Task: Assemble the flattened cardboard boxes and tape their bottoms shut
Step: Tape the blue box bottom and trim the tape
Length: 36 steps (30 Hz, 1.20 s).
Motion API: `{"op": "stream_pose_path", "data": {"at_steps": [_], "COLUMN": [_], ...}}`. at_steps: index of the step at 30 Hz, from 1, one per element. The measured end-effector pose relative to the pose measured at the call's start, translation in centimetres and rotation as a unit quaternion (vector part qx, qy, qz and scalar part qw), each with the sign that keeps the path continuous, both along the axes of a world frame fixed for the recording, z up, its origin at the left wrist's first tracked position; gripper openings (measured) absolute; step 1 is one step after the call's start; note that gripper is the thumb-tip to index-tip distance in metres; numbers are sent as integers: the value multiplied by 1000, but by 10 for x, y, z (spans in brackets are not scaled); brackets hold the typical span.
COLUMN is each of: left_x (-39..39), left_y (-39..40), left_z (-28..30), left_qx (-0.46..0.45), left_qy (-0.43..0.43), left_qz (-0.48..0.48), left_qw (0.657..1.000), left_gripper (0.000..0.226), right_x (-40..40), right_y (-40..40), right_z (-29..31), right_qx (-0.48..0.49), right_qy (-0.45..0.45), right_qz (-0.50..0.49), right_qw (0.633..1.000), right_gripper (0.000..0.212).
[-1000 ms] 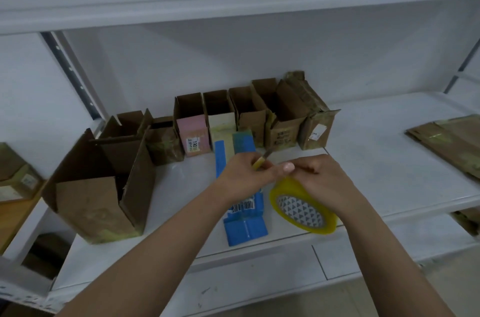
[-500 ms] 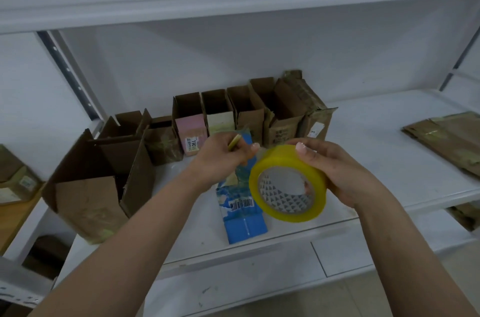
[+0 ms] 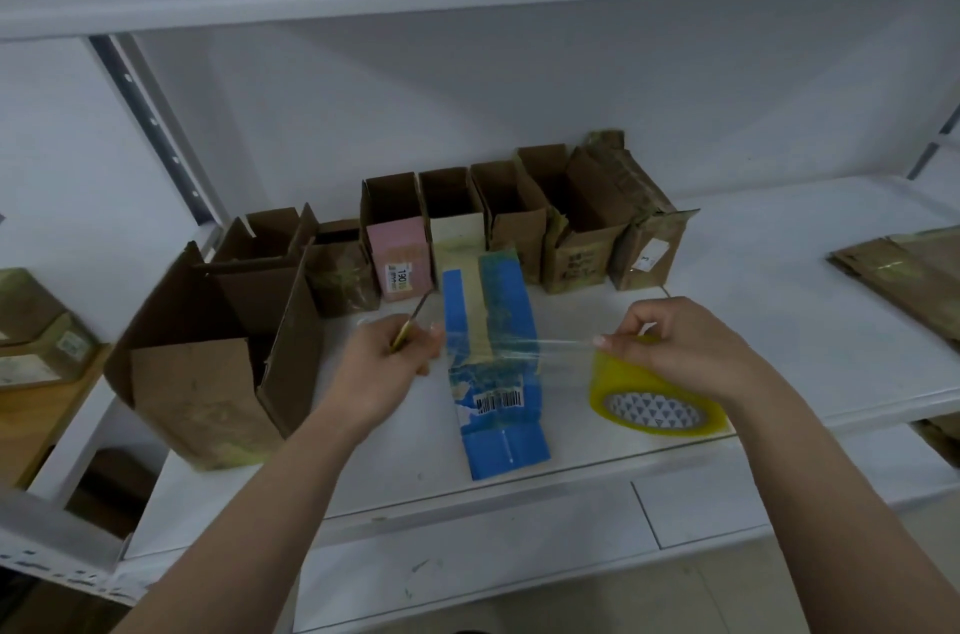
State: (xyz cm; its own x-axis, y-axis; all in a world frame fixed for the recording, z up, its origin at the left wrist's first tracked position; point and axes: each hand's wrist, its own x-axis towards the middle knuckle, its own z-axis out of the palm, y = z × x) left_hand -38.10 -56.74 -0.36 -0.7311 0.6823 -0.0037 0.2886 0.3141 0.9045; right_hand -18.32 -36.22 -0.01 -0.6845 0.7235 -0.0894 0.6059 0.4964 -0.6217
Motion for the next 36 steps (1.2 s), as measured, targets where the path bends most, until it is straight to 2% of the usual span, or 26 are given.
{"op": "stream_pose_path", "data": {"at_steps": [4,9,15,19,22,25,28,32,36], "left_x": [-5,-12,-17,5,15,15,15,20,8], "left_y": [-3,-5,4,13,21,26,27,25,19], "left_z": [-8,-21,-60,-98,-109,-112,-114,-126,-124], "left_qx": [21,6,-1,29,56,53,51,-14,-34], "left_qy": [-14,-12,-29,-129,-177,-157,-179,-202,-139], "left_qz": [41,43,52,61,80,61,64,61,53], "left_qw": [999,999,998,989,979,984,980,977,988], "left_gripper": [30,29,28,35,42,45,46,59,55], "right_x": [-13,-31,-42,-50,-56,-57,-56,-56,-55], "right_y": [3,11,21,14,9,5,5,5,5], "right_z": [11,9,-18,-54,-58,-57,-59,-58,-59], "right_qx": [23,28,-16,-48,-19,-5,-5,-3,3], "right_qy": [-21,-49,-73,-101,-122,-127,-129,-138,-136], "right_qz": [34,56,51,50,48,40,37,37,30], "right_qw": [999,997,996,992,991,991,991,990,990], "right_gripper": [41,41,40,39,36,34,33,34,34]}}
